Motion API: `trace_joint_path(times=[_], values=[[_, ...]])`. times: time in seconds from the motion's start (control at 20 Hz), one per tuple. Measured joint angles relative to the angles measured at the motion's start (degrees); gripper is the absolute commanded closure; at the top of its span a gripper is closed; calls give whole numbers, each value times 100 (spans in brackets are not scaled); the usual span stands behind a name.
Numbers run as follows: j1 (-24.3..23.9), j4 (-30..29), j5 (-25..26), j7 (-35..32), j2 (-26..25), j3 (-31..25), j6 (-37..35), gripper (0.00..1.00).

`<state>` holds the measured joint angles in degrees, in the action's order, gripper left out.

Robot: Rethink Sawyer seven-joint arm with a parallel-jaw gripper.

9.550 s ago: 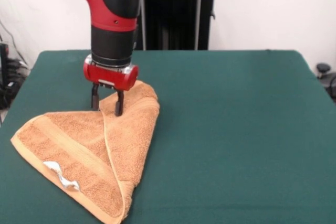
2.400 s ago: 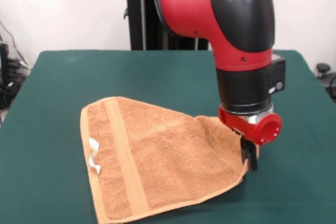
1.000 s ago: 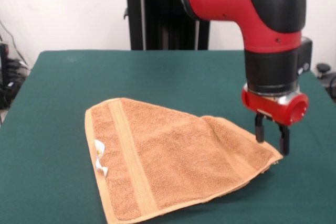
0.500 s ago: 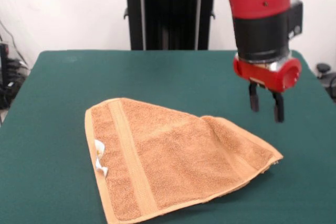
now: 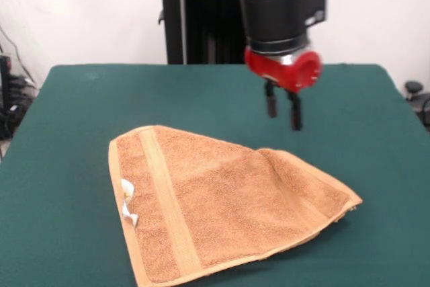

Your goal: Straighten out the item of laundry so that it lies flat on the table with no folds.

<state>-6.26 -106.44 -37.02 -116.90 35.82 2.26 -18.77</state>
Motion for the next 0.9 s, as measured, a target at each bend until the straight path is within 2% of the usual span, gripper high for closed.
trace_joint_path(times=[0.3,0.55,0.9], values=[[-265,-528,667,0,41,-47,576,0],[-709,-1030,1409,0,38,-267,1276,0],[-947,-1170,1961,0,-238,-409,1810,0]])
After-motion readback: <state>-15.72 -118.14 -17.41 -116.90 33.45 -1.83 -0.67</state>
